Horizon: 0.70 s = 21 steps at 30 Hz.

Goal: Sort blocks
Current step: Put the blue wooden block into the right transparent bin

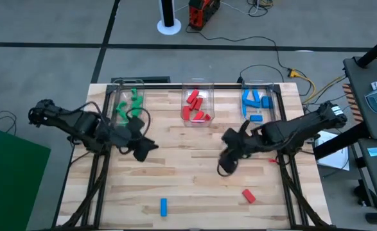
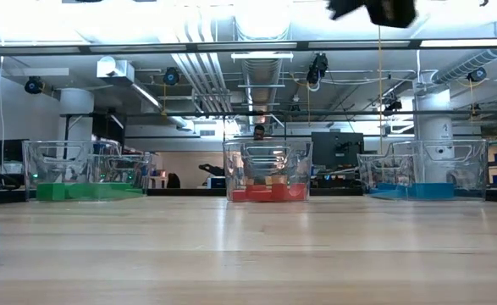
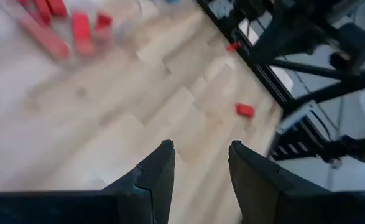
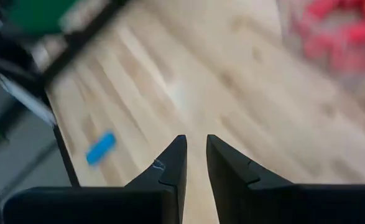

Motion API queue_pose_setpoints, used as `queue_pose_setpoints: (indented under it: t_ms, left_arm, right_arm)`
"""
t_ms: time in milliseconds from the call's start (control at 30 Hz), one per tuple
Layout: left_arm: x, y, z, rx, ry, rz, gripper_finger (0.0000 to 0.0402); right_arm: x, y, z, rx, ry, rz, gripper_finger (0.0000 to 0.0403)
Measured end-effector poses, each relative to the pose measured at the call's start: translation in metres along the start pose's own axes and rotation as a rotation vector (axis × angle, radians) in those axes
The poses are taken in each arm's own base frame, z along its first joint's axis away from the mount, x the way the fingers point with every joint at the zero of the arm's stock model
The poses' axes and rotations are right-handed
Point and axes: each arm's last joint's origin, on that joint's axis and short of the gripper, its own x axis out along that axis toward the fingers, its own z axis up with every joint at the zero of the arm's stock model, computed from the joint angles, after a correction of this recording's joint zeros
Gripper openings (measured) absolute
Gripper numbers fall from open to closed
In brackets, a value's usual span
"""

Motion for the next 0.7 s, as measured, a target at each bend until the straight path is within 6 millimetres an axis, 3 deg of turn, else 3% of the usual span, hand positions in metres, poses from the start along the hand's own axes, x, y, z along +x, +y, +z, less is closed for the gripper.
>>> queue_pose_setpoints:
  t_ms: [267,500,700]
  left_arm:
    - [0.023,-0.025,-0.043,-0.158,0.139,0.023,0.013]
    - [0.059,-0.046,-0.096,-0.316,0.295,0.132,0.013]
    - [0.084,-0.053,-0.137,-0.407,0.412,0.245,0.013]
  right_arm:
    - [-0.016,-0.007,-0.039,-0.11,0.298,-0.127,0.0032]
    - [-0.038,-0.003,-0.06,-0.172,0.286,-0.115,0.0031]
    - [-0.04,-0.002,-0.068,-0.235,0.256,-0.122,0.0031]
